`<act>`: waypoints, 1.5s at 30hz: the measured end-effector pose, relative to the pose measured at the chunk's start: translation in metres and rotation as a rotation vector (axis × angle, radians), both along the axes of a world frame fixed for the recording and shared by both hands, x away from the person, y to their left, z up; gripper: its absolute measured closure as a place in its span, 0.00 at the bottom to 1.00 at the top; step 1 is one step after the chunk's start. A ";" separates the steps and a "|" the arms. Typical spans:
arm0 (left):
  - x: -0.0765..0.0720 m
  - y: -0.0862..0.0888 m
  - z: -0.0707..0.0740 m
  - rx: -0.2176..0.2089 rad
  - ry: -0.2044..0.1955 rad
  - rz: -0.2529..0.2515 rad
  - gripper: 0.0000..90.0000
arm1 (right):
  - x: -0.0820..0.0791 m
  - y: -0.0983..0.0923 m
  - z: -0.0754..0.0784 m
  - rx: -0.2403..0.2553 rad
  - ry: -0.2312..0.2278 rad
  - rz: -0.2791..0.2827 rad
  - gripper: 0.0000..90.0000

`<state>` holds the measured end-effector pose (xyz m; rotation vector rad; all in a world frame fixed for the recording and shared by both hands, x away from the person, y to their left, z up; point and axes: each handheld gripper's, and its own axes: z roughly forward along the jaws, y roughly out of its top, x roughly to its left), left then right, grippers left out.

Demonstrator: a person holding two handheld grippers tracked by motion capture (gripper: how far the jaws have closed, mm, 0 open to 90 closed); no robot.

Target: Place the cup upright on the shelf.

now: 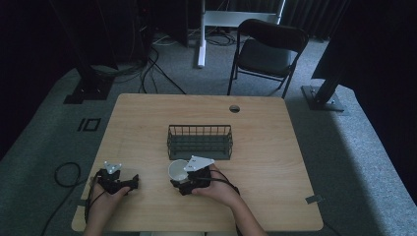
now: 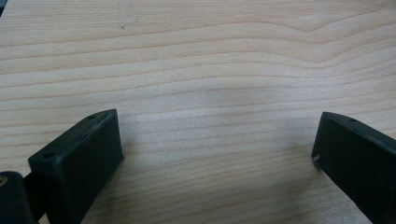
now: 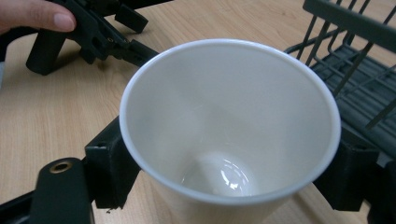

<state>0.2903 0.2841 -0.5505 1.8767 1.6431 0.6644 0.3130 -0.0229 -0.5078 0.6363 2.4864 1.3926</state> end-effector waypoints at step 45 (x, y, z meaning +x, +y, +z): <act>0.000 0.000 0.000 -0.003 -0.001 0.002 0.02 | 0.052 0.010 0.112 0.101 -0.147 -0.185 0.22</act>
